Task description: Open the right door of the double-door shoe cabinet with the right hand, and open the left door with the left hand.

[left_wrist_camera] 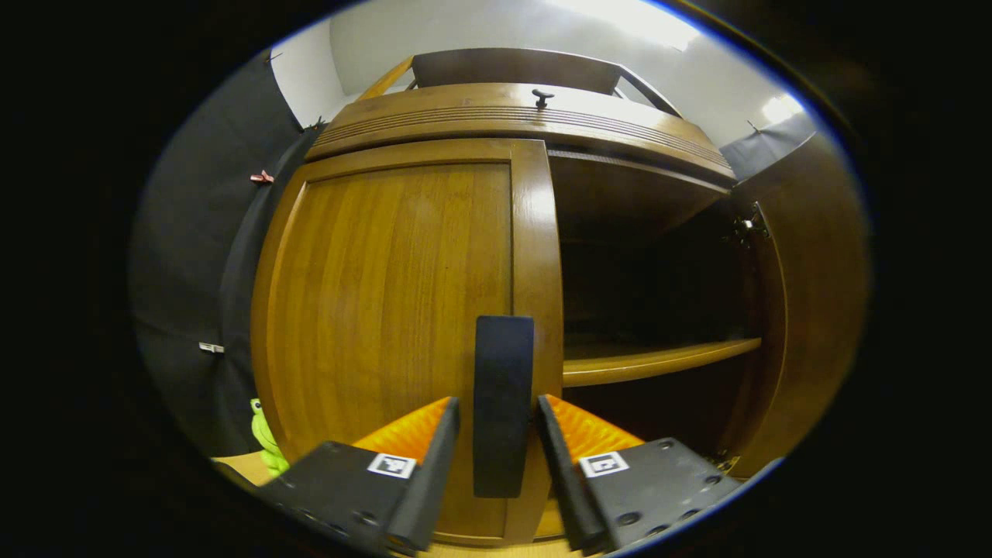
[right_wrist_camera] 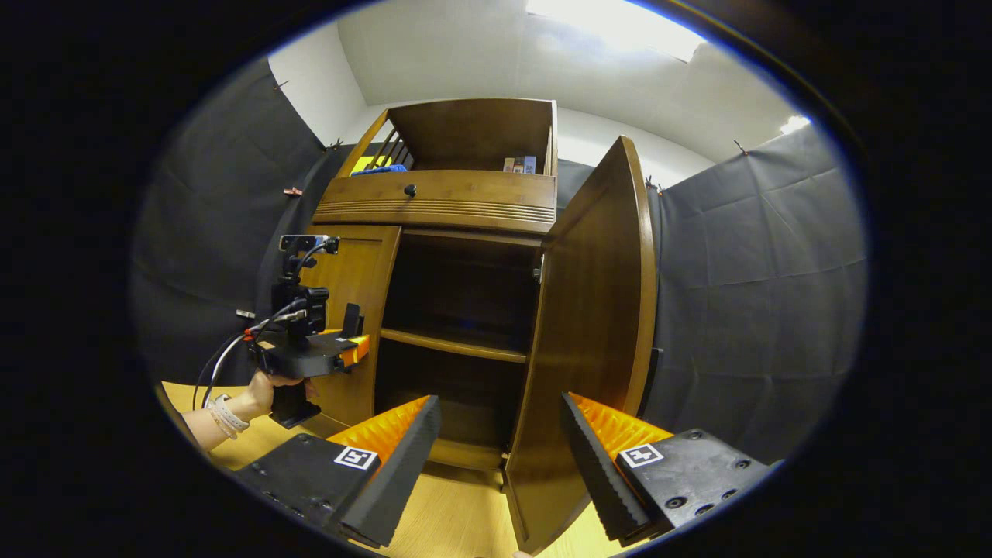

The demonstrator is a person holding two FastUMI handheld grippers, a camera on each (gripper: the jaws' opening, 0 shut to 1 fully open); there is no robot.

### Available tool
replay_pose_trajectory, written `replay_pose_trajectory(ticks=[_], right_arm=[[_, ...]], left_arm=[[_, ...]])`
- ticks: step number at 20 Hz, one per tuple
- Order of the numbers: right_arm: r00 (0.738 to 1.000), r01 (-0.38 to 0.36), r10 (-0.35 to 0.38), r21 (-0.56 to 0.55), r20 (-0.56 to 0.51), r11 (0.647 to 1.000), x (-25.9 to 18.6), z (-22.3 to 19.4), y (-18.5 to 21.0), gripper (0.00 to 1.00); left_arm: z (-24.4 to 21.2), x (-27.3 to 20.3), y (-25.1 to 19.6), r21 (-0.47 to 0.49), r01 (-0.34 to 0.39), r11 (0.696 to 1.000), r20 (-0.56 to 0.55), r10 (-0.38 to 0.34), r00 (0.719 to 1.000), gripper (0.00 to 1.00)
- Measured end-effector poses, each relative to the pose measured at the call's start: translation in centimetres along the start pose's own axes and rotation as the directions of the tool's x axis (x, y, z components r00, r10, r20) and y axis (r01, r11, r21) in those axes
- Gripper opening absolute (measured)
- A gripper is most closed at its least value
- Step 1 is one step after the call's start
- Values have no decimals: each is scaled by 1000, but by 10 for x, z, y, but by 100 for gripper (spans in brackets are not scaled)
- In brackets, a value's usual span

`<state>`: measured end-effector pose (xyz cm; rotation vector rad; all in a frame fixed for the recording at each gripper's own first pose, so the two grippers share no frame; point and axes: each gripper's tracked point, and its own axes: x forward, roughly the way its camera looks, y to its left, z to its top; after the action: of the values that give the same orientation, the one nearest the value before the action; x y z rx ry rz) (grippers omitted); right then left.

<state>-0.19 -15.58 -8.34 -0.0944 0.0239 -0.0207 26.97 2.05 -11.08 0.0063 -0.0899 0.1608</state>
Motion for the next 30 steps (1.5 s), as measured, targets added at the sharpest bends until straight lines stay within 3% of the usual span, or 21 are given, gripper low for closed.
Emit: replay_pose_trajectory(ticks=[2, 4, 10, 16, 19, 30], right_arm=[[1000, 4, -4, 4, -6, 1000, 0, -1, -1, 98], [1000, 10, -9, 6, -14, 1000, -2, -3, 0, 97], [999, 11, -11, 4, -38, 1000, -9, 3, 10, 95], [999, 25, -25, 0, -23, 1000, -33, 17, 29, 99], [1000, 21, -21, 0, -13, 1000, -42, 27, 41, 95], [999, 15, -14, 10, -42, 1000, -60, 25, 61, 99]], left_arm=[[0, -1, -1, 20, 3, 1000, -10, -3, 1000, 37], [-1, -3, 0, 18, 18, 1000, -20, -17, 1000, 34], [3, -31, 2, 24, 82, 996, -73, -80, 994, 30], [13, -82, 17, -19, 156, 988, -99, -157, 983, 30], [14, -101, 26, -40, 178, 983, -113, -182, 977, 31], [20, -155, 66, -66, 212, 975, -129, -219, 967, 31]])
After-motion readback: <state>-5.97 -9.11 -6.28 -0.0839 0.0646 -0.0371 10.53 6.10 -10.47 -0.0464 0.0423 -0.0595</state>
